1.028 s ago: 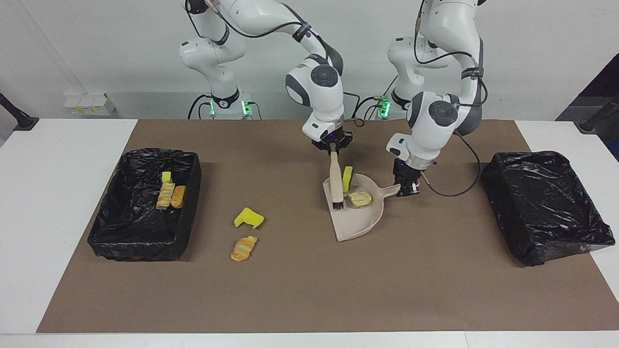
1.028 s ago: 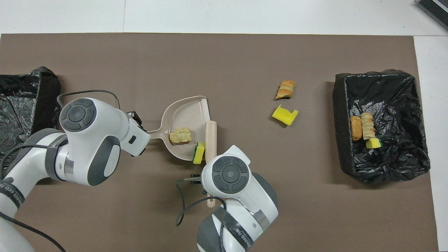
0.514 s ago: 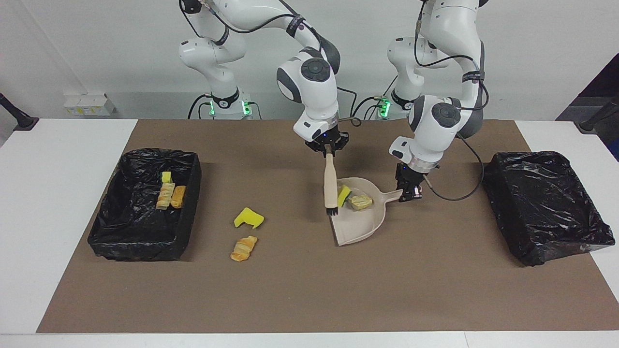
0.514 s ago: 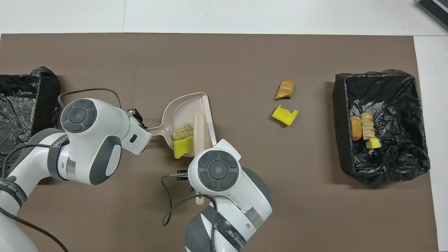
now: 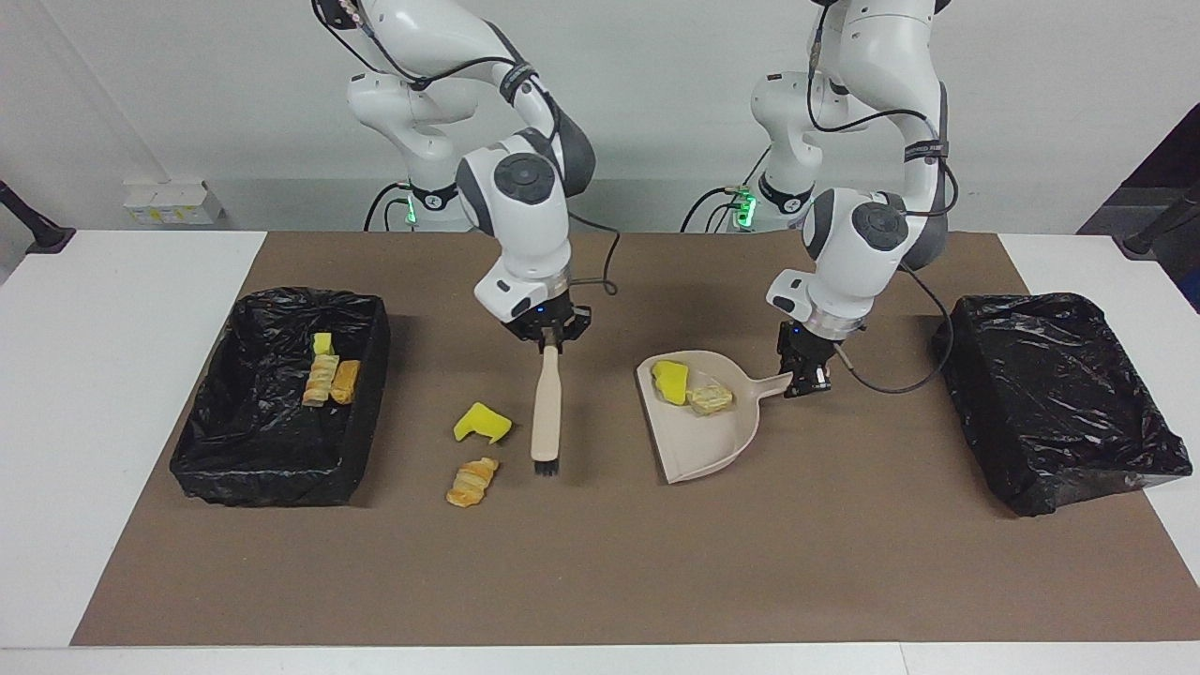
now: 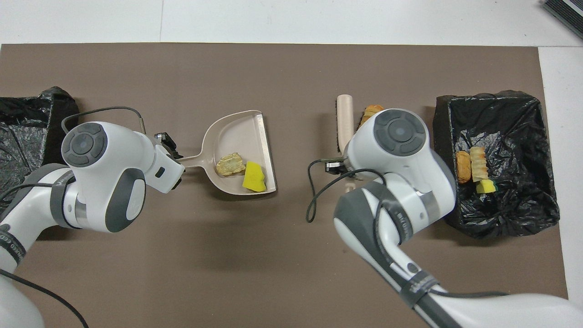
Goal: Sweep and dump trash in bin
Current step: 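Sweep the bread and sponge into the dustpan with the right gripper, then move the brush to the remaining bread and sponge with the right gripper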
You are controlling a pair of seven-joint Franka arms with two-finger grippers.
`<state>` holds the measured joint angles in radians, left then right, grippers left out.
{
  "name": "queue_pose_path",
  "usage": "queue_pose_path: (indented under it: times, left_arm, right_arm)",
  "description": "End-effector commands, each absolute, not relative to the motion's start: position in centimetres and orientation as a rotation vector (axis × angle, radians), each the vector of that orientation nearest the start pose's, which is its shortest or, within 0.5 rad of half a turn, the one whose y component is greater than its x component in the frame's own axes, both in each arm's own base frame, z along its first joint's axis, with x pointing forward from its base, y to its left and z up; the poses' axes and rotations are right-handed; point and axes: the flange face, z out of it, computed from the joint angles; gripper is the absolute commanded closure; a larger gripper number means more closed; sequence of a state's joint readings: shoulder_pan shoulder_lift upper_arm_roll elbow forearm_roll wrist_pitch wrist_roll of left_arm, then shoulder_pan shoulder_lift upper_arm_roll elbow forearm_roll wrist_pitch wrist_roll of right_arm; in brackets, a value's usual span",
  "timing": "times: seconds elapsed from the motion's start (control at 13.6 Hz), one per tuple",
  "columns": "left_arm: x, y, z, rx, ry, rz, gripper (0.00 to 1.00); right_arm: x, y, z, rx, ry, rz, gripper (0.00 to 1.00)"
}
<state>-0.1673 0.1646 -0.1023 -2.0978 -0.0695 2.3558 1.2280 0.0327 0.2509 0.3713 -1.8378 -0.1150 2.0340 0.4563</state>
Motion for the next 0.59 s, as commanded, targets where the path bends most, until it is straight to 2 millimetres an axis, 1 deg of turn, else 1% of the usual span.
queue_pose_path:
  times: [0.0,0.07,0.22,0.29,0.37,0.51]
  left_arm:
    - [58.5,-14.4,36.2,-2.407,2.076,-0.176,1.0]
    - [59.2,-14.4,36.5,-2.428,2.062,-0.168,1.0]
    - [59.2,-14.5,36.6,-2.495,2.008,-0.153,1.0]
    - [59.0,-15.0,36.5,-2.521,1.981,-0.146,1.0]
    - [58.9,-15.2,36.4,-2.54,1.964,-0.134,1.0]
    - [58.1,-15.7,36.4,-2.546,1.96,-0.06,1.0]
  right_arm:
    - [60.2,17.1,39.7,-3.229,-0.045,0.078,1.0]
    - [60.7,15.4,39.5,-3.229,-0.064,0.078,1.0]
    - [62.0,10.7,38.0,-3.209,-0.164,0.102,1.0]
    - [62.2,9.6,37.0,-3.201,-0.196,0.119,1.0]
    - [61.6,10.2,36.0,-3.205,-0.221,0.148,1.0]
    - [60.6,11.7,32.8,-3.189,-0.215,0.184,1.0]
